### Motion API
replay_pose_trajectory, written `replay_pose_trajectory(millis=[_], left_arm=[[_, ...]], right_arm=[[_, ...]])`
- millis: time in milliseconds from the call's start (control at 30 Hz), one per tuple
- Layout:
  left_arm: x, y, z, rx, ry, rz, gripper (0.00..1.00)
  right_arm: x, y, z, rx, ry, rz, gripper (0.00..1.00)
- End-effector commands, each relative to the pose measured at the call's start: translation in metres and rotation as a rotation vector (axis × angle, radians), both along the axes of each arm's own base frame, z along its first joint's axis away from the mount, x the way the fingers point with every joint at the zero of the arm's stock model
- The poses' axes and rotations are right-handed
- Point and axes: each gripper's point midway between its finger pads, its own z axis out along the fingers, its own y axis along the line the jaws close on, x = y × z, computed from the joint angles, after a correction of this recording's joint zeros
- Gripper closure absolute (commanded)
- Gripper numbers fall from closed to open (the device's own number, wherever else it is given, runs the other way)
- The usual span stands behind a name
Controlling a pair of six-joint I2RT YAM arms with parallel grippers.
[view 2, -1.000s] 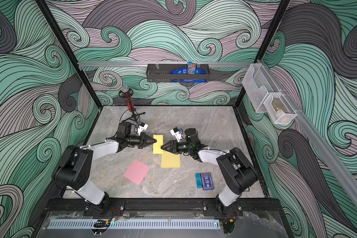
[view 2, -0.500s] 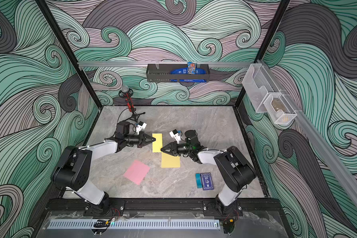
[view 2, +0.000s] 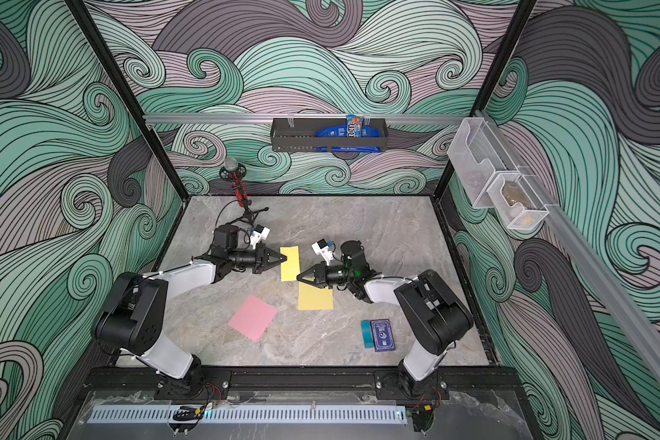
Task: Fold the square paper along the opposite sides
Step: Place the paper at the center of the board.
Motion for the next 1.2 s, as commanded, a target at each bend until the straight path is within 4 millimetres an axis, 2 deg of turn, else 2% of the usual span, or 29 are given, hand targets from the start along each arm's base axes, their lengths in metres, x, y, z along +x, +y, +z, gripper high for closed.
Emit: replay_pose_trajectory(millis=[0, 33, 67, 100, 200, 300, 400, 533, 700, 833, 1167], left_arm=[[0.001, 0.004, 0.01, 0.009, -0.049, 0.002, 1.0], [0.003, 0.005, 0.011, 0.019, -0.053, 0.006, 0.91], [0.005, 0.007, 0.011, 0.03, -0.058, 0.013, 0.78], [0.007, 0.008, 0.012, 0.041, -0.061, 0.02, 0.71], [0.014, 0.016, 0.014, 0.12, -0.058, 0.059, 0.6], [0.012, 0.023, 0.018, 0.178, -0.061, 0.088, 0.5], [0.006, 0.028, 0.019, 0.215, -0.069, 0.107, 0.48], [-0.005, 0.029, 0.008, 0.235, -0.064, 0.104, 0.48], [-0.017, 0.03, -0.013, 0.246, -0.038, 0.097, 0.5], [-0.023, 0.031, -0.018, 0.255, -0.041, 0.093, 0.5], [-0.024, 0.033, -0.025, 0.269, -0.041, 0.101, 0.51]], right_arm=[[0.0, 0.003, -0.002, -0.005, -0.007, 0.013, 1.0], [0.002, 0.003, -0.003, -0.015, -0.013, 0.017, 1.0], [0.004, 0.003, -0.005, -0.034, -0.026, 0.02, 1.0], [0.008, 0.002, -0.008, -0.059, -0.039, 0.017, 1.0], [0.032, -0.008, -0.019, -0.121, -0.074, -0.019, 1.0], [0.069, -0.028, -0.041, -0.18, -0.074, -0.083, 1.0], [0.113, -0.047, -0.067, -0.252, -0.062, -0.134, 1.0], [0.164, -0.065, -0.092, -0.306, -0.03, -0.197, 1.0], [0.213, -0.07, -0.11, -0.331, 0.001, -0.209, 1.0], [0.228, -0.068, -0.121, -0.324, 0.055, -0.177, 1.0], [0.233, -0.079, -0.122, -0.286, 0.119, -0.193, 0.88]])
